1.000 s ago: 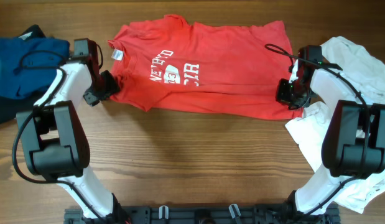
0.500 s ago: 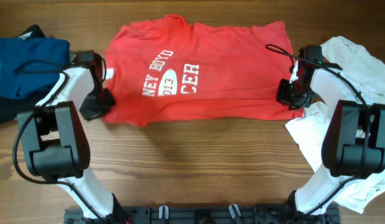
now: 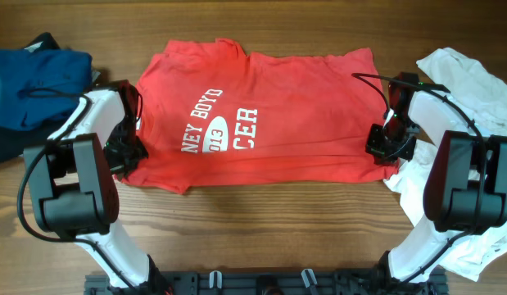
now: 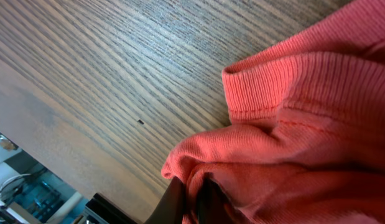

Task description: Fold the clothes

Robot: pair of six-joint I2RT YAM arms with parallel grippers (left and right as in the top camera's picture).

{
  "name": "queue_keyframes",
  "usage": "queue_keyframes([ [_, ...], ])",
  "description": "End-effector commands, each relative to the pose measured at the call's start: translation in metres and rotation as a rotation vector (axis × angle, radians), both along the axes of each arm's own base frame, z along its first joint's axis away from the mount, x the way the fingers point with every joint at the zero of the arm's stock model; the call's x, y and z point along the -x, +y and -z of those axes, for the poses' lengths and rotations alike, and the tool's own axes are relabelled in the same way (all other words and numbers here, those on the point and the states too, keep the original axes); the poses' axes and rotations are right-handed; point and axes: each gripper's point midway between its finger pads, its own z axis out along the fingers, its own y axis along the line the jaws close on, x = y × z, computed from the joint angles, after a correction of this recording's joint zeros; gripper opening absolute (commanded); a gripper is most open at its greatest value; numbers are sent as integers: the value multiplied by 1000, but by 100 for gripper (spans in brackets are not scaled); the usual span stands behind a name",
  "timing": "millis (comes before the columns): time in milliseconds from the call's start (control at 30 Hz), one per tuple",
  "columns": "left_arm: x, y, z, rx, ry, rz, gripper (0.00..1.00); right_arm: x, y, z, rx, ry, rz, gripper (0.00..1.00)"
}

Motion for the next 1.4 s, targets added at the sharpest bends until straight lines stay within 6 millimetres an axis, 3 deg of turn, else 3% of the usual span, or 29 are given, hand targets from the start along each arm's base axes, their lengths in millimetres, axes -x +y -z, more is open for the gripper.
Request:
queue_keyframes([
  [0, -12, 15, -27, -93, -130, -23, 40, 9, -16, 16, 64, 39, 23, 5],
  [33, -15, 13, -30, -78, -160, -29, 50, 7, -14, 17, 54, 28, 27, 5],
  [200, -43, -31, -66, 151, -415, -39, 53, -5, -14, 19, 50, -18, 25, 6],
  [300, -78, -113, -82, 360, -532, 382, 49, -8, -14, 19, 51, -31, 26, 6],
  [433, -79, -185, -72, 419, -503, 668, 47, -8, -14, 20, 48, -32, 26, 6],
  [467, -72, -207, -62, 437, -458, 743, 42, -8, -14, 20, 48, -32, 26, 6],
  [533, -57, -227, -44, 454, -382, 837, 37, -8, -14, 20, 48, -33, 26, 6],
  [667, -27, -236, -4, 410, -189, 941, 33, -9, -14, 20, 49, -36, 26, 6],
  [833, -26, -218, -2, 309, -148, 957, 31, -9, -14, 20, 49, -37, 26, 6],
  [1000, -10, -207, 19, 294, -109, 954, 32, -8, -14, 20, 49, -34, 26, 6],
  [1133, -14, -198, 25, 235, -127, 966, 31, -8, -14, 20, 48, -32, 26, 6],
  [1367, -27, -196, 24, 197, -174, 970, 16, -5, -14, 19, 43, -21, 7, 6],
])
